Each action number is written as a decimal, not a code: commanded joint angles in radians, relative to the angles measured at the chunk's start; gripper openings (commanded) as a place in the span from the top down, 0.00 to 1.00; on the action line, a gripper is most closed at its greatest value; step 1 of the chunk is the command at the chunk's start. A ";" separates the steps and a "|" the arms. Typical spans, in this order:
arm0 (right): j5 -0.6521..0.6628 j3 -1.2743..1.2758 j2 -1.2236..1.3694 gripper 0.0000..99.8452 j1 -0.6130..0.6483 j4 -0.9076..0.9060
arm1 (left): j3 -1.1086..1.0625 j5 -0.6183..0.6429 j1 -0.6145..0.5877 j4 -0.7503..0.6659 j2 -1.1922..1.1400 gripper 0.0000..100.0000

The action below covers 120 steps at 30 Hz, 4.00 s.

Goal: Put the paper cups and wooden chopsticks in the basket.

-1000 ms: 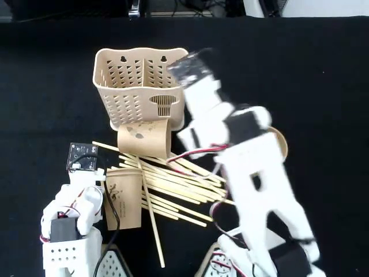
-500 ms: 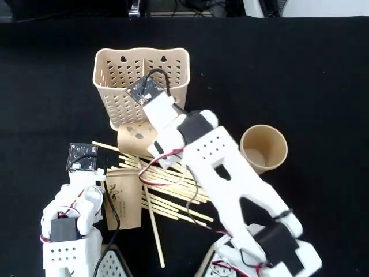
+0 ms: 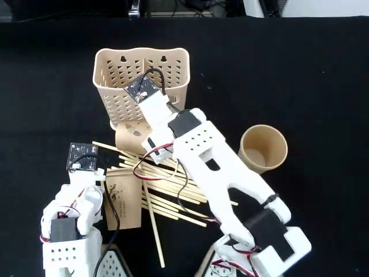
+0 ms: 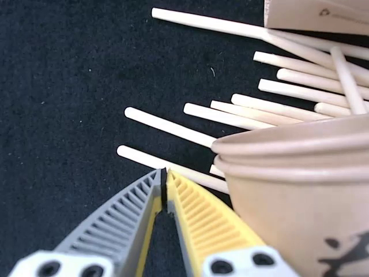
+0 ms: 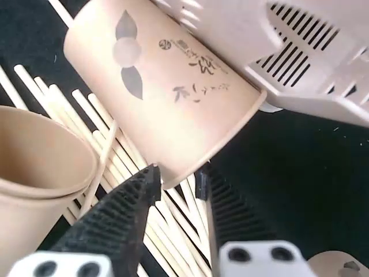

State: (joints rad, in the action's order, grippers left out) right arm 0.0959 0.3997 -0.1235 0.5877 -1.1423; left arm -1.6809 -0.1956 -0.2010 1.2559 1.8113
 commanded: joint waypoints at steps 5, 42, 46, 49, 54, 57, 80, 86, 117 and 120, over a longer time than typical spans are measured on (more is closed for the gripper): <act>-0.008 -0.001 0.024 0.86 0.012 0.011 | -0.016 -0.008 0.004 0.018 0.011 0.97; 0.466 -0.059 -0.581 0.99 -0.103 -0.496 | -0.016 -0.008 0.004 0.018 0.011 0.97; 0.580 -0.298 -0.564 0.99 -0.296 -0.623 | -0.016 -0.008 0.004 0.018 0.011 0.97; 0.687 -0.400 -0.533 0.99 -0.474 -0.624 | -0.016 -0.008 0.004 0.018 0.011 0.97; 0.971 -0.432 -0.449 0.99 -0.710 -0.618 | -0.016 -0.008 0.004 0.018 0.011 0.97; 1.158 -0.435 -0.437 0.99 -0.812 -0.618 | -0.016 -0.008 0.004 0.018 0.011 0.97; 1.990 -0.397 -0.437 0.99 -1.111 -0.618 | -0.016 -0.008 0.004 0.018 0.011 0.97; 1.992 -0.326 -0.433 0.99 -1.103 -0.592 | -0.016 -0.008 0.004 0.018 0.011 0.97; 1.860 -0.177 -0.437 0.98 -1.103 -0.344 | -0.016 -0.008 0.004 0.018 0.011 0.97; 1.860 -0.186 -0.438 0.98 -1.103 -0.345 | -0.016 -0.008 0.004 0.018 0.011 0.97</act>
State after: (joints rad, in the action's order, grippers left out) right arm 1.9663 0.2570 -0.5547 -0.5125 -1.5014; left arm -1.6809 -0.1956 -0.2010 1.2559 1.8113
